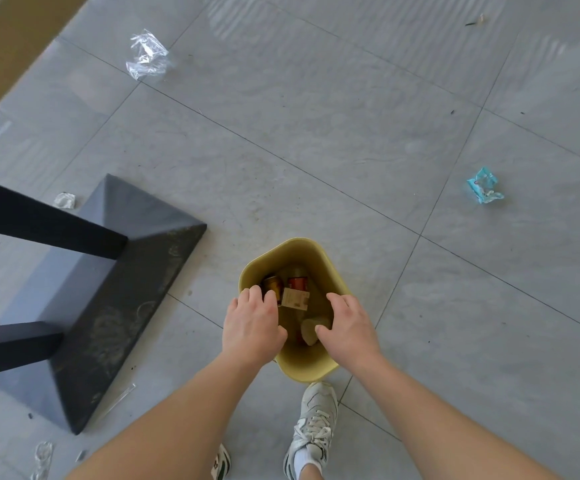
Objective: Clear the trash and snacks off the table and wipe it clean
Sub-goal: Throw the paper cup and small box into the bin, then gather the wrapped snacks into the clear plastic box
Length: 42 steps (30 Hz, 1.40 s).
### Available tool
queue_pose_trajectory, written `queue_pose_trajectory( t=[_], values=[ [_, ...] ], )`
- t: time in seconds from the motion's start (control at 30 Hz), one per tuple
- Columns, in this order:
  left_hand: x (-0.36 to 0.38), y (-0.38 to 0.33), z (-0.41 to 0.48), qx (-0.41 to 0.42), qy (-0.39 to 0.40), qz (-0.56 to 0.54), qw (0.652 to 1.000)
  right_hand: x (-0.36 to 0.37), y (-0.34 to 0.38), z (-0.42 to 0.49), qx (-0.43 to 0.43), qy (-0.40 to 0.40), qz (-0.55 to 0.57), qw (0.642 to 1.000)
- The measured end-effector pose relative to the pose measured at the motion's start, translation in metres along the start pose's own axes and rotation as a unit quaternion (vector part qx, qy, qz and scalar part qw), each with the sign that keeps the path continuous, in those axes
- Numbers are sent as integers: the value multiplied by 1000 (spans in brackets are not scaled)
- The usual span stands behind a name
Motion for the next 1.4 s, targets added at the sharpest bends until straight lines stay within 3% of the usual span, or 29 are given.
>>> queue_pose_trajectory(
  t=[0.33, 0.63, 1.03, 1.4],
  values=[
    [-56, 11, -25, 12, -17, 5, 1000, -22, 34, -32, -22, -11, -10, 1000],
    [-164, 37, -86, 15, -60, 11, 998, -82, 102, -96, -68, -23, -38, 997],
    [-331, 92, -191, -61, -138, -14, 988, -172, 266, -197, -218, -50, -77, 972],
    [-394, 178, -262, -170, -206, -29, 963, -174, 398, -261, -369, -26, -137, 919]
  ],
)
Point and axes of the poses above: each hand's wrist, its own z-axis towards the middle knuckle, its own x-axis out of the palm, y = z × x, the point moved 6 cm from there along z, towards the middle knuckle, and after that the axes turned 14 degrees about z, right-handed, at the moved point
